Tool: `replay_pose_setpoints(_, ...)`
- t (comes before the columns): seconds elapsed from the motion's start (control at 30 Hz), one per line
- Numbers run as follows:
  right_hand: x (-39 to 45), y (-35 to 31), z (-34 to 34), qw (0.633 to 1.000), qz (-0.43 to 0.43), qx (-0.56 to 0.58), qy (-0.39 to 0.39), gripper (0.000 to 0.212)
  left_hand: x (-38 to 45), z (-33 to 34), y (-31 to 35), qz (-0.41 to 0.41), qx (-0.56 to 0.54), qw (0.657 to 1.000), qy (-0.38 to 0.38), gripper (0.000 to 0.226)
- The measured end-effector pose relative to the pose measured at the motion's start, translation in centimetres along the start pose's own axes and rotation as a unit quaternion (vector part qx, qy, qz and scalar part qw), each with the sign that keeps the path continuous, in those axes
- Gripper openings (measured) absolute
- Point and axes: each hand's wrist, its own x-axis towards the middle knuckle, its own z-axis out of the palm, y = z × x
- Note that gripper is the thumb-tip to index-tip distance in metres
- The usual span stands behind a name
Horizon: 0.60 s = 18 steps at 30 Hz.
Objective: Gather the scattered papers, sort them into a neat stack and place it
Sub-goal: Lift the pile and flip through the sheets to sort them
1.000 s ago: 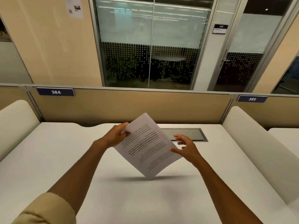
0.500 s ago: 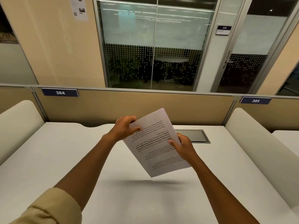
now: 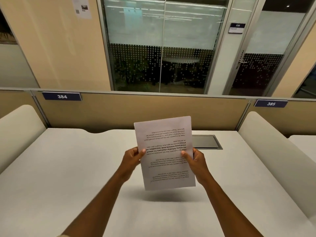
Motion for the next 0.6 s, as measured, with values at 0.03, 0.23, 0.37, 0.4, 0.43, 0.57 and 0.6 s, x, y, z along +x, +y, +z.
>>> replay_pose_setpoints(0.03, -0.2, 0.3, 0.4, 1.0, 0.003, 0.01, 0.005, 0.022, -0.4, 0.7, -0.7, 0.009, -0.02, 1.0, 0.008, 0.026)
replay_pose_setpoints(0.23, -1.3, 1.7, 2.0, 0.999, 0.009, 0.02, 0.041, 0.021, -1.5, 3.1, -2.5, 0.048, 0.011, 0.993, 0.11, 0.021)
replay_pose_setpoints(0.37, -1.5, 1.7, 3.1, 0.998, 0.014, 0.006, 0.066, 0.011, -1.5, 3.6, -2.9, 0.074, 0.057, 0.983, 0.156, 0.02)
replay_pose_setpoints(0.4, -1.6, 1.7, 3.3, 0.997, 0.017, 0.005, 0.07, 0.01, -1.5, 3.6, -3.0, 0.08, 0.068, 0.981, 0.165, 0.022)
replay_pose_setpoints(0.43, -1.6, 1.7, 3.5, 0.997, 0.019, 0.004, 0.072, 0.011, -1.6, 3.6, -3.1, 0.086, 0.079, 0.978, 0.174, 0.023)
replay_pose_setpoints(0.57, -1.8, 2.7, 4.3, 0.997, 0.023, 0.016, 0.078, 0.021, -2.1, 3.7, -3.7, 0.107, 0.107, 0.967, 0.205, 0.018)
replay_pose_setpoints(0.6, -2.0, 3.1, 4.5, 0.996, 0.026, 0.018, 0.08, 0.023, -2.3, 3.6, -4.1, 0.107, 0.111, 0.966, 0.21, 0.018)
